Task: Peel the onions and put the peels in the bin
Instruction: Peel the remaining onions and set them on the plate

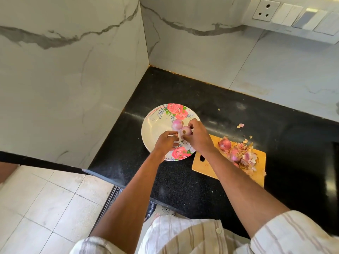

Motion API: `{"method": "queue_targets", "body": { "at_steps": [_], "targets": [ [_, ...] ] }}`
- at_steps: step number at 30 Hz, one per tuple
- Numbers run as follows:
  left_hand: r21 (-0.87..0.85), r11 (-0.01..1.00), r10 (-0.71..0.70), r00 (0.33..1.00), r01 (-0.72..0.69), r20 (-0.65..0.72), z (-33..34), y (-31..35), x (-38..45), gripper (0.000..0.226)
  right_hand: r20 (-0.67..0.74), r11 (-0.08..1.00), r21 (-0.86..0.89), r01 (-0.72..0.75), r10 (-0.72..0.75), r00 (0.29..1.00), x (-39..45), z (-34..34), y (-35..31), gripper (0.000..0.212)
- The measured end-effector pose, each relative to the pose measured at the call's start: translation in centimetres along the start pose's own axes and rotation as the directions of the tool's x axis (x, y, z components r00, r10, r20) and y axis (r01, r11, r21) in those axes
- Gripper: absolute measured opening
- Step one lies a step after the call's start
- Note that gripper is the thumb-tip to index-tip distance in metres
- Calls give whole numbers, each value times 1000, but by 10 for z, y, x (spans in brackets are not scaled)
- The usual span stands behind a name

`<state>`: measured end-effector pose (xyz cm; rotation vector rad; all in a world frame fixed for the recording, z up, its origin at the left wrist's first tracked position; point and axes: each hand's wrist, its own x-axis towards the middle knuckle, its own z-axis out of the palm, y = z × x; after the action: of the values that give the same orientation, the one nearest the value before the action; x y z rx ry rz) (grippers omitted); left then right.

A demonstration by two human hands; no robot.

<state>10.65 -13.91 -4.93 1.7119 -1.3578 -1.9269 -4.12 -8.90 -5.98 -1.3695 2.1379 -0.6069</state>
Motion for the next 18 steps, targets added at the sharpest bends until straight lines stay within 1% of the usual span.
{"method": "queue_targets", "body": {
  "at_steps": [4,9,11,13,16,18],
  "targets": [
    [-21,1000,-6,1000,6,-10,-4,-6,2,28,41,1000,-22,-5,6,999,0,-1,-1,61],
    [-55,998,-8,1000,7,-26,-6,-10,1,27,59,1000,-29,7,-5,998,-1,-8,-3,66],
    [-40,999,-1,999,0,-37,-5,-10,-1,26,51,1000,-8,14,-14,999,-4,-13,-3,62],
    [2,999,35,998,-35,-57,-3,-6,-2,24,41,1000,26,14,-16,999,-7,-19,-5,53],
    [72,988,143,988,-138,-62,9,4,-5,19,-3,997,75,5,-5,1000,-15,-34,1,41],
    [116,974,201,979,-196,-25,25,10,-8,19,-46,997,81,-3,7,999,-24,-50,14,33]
  ]
}}
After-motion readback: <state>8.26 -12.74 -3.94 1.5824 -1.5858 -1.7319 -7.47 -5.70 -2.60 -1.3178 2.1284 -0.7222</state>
